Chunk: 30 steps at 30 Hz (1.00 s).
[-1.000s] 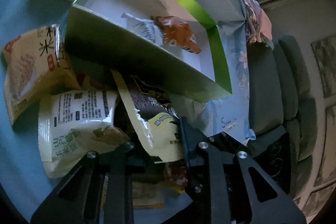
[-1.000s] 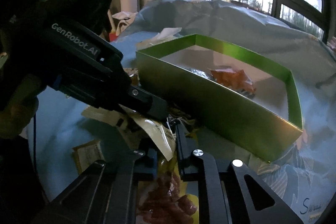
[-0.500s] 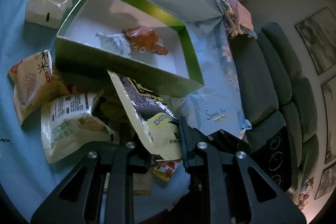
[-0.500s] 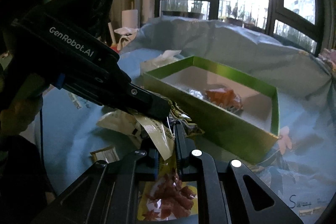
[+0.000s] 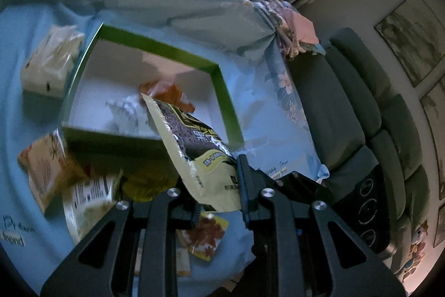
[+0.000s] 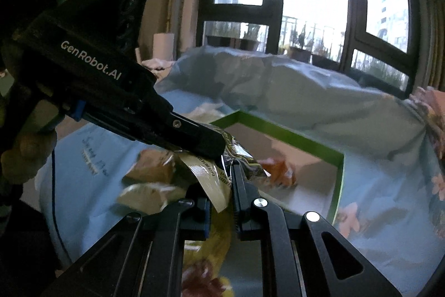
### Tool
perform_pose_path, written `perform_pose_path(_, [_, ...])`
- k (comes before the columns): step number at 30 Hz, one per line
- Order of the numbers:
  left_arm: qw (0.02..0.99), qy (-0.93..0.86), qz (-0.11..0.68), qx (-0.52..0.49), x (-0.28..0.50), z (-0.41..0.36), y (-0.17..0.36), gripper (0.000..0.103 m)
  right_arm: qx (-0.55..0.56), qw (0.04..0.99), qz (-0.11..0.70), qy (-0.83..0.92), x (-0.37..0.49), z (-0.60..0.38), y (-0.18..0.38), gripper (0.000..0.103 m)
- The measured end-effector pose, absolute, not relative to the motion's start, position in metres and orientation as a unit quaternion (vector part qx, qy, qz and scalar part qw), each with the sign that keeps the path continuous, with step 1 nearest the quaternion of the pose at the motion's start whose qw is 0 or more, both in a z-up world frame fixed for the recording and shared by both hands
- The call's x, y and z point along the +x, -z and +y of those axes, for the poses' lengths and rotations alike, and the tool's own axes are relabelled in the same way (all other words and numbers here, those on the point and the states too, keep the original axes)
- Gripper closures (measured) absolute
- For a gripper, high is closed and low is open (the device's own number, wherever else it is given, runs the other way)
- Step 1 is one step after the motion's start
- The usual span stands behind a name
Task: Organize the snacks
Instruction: 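Lift the yellow-and-white bag over the green box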
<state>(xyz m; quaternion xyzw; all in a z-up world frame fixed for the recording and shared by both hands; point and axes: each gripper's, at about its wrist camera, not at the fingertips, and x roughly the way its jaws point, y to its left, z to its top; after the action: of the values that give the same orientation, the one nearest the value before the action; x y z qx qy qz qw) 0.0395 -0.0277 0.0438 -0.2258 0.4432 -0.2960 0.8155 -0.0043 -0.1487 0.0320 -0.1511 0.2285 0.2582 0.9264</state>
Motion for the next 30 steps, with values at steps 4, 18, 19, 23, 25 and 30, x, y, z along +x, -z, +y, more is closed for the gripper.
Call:
perform_pose_path(4, [0.819, 0.297, 0.436, -0.225, 0.055, -0.026, -0.049, 0.081, -0.147, 0.928, 0.223, -0.260, 0.010, -0.149, -0.037, 0.090])
perform_pose_path(18, [0.815, 0.296, 0.430, -0.250, 0.101, -0.011, -0.041, 0.081, -0.157, 0.927, 0.225, -0.257, 0.058, -0.140, -0.035, 0.090])
perform_pose_path(19, [0.815, 0.294, 0.431, -0.251, 0.105, -0.010, -0.040, 0.081, -0.158, 0.926, 0.226, -0.257, 0.061, -0.139, -0.034, 0.090])
perform_pose_path(23, [0.815, 0.287, 0.433, -0.255, 0.114, -0.007, -0.032, 0.081, -0.160, 0.924, 0.233, -0.258, 0.075, -0.138, -0.025, 0.090])
perform_pose_path(25, [0.816, 0.284, 0.434, -0.256, 0.119, -0.006, -0.028, 0.081, -0.159, 0.923, 0.237, -0.258, 0.080, -0.137, -0.022, 0.090])
perform_pose_path(30, [0.814, 0.273, 0.444, -0.256, 0.129, -0.006, -0.017, 0.081, -0.165, 0.919, 0.252, -0.256, 0.090, -0.133, -0.012, 0.090])
